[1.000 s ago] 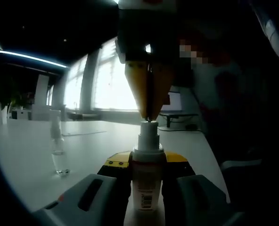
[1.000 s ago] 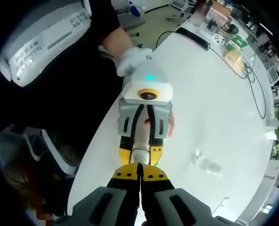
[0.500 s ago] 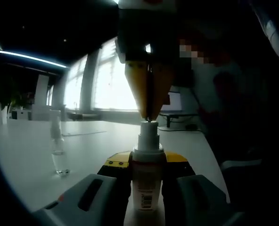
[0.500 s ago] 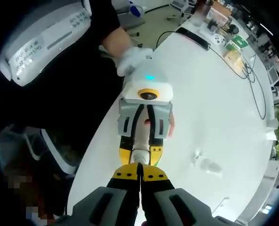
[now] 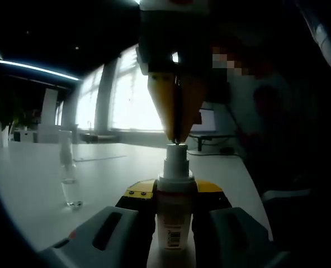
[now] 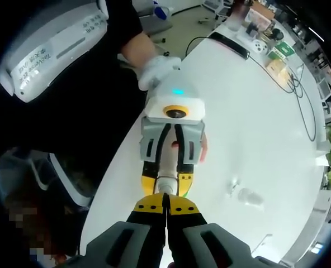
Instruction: Clamp pump bottle remove cover press pump head put on cover
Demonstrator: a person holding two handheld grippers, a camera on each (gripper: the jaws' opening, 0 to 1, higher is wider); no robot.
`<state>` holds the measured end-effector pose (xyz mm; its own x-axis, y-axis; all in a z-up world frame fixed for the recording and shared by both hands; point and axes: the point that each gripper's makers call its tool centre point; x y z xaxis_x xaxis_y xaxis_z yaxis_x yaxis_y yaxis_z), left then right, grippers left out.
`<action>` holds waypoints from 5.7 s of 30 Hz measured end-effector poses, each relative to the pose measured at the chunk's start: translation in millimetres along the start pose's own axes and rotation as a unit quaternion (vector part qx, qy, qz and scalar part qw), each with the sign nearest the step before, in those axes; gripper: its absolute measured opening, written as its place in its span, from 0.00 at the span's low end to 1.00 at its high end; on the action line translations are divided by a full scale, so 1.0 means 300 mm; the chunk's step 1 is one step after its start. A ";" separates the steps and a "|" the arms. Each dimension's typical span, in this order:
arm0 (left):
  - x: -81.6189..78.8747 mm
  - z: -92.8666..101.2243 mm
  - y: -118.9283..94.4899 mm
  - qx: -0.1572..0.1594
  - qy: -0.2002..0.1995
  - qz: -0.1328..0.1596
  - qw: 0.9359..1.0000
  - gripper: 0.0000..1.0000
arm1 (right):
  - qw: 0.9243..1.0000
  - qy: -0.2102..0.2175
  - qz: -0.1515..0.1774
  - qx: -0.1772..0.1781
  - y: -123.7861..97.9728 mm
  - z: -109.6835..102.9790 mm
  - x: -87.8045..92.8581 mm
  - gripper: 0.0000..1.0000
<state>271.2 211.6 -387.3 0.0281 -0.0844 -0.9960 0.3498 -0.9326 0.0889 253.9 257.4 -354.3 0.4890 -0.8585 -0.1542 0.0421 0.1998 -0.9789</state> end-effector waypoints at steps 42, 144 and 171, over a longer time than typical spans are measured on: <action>0.000 0.000 -0.001 0.001 0.000 0.000 1.000 0.15 | 1.000 -0.005 0.001 0.002 0.002 -0.007 -0.004 0.00; 0.000 -0.001 -0.001 -0.001 0.002 0.000 1.000 0.15 | 1.000 -0.014 -0.013 -0.004 0.000 0.003 -0.003 0.00; 0.000 -0.001 -0.001 0.000 0.002 0.000 1.000 0.15 | 1.000 -0.008 -0.015 -0.005 0.005 -0.006 -0.002 0.00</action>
<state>271.4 211.9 -387.3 0.0319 -0.0829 -0.9960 0.3505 -0.9324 0.0889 252.1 257.3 -356.0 0.5024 -0.8558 -0.1231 0.0471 0.1693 -0.9844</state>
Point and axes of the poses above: the point that each gripper's makers call its tool centre point, and the gripper's own axes: y roughly forward along the fingers, z roughly to its right, x roughly out of its underside, and after that the axes turned 5 degrees about x, right-handed
